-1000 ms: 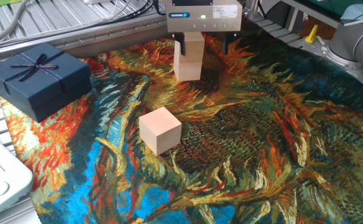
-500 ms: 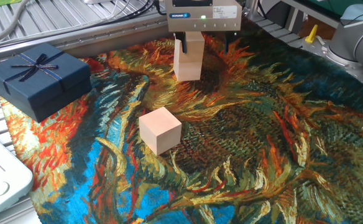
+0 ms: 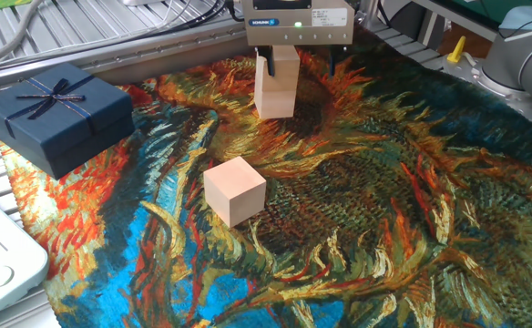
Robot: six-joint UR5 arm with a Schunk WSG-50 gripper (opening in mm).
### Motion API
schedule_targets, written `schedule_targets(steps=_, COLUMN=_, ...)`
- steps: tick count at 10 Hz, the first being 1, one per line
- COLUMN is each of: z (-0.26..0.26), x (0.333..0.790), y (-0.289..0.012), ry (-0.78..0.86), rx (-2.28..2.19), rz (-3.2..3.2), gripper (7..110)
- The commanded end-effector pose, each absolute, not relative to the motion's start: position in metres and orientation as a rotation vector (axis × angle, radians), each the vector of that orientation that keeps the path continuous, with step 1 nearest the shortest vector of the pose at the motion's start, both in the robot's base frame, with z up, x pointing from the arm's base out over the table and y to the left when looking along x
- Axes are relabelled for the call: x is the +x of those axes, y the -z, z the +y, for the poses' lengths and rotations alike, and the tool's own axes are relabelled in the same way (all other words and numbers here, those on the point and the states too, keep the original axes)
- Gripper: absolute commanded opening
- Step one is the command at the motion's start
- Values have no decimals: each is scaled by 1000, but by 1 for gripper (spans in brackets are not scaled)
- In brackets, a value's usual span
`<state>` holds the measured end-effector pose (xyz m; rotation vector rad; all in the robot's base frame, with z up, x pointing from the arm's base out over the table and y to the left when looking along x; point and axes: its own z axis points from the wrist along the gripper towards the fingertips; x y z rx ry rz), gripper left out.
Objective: Stack the blocks in a vertical line of five
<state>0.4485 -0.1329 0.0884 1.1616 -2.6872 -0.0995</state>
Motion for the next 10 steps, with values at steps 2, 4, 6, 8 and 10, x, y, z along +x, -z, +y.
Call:
schedule_targets(steps=2, z=-132, x=450, y=-89, ry=104, rx=1156, rz=-2695, gripper=88)
schedule_targets(steps=4, z=-133, x=450, y=-89, ry=98, rx=1155, rz=-2694, gripper=88)
schedule_targets(steps=6, z=-132, x=450, y=-88, ry=98, rx=1155, rz=-2694, gripper=88)
schedule_targets(steps=8, z=-132, x=450, y=-88, ry=95, rx=1155, rz=-2693, gripper=88)
schedule_targets(steps=10, z=-132, x=450, y=-88, ry=92, rx=1151, rz=-2692, gripper=88)
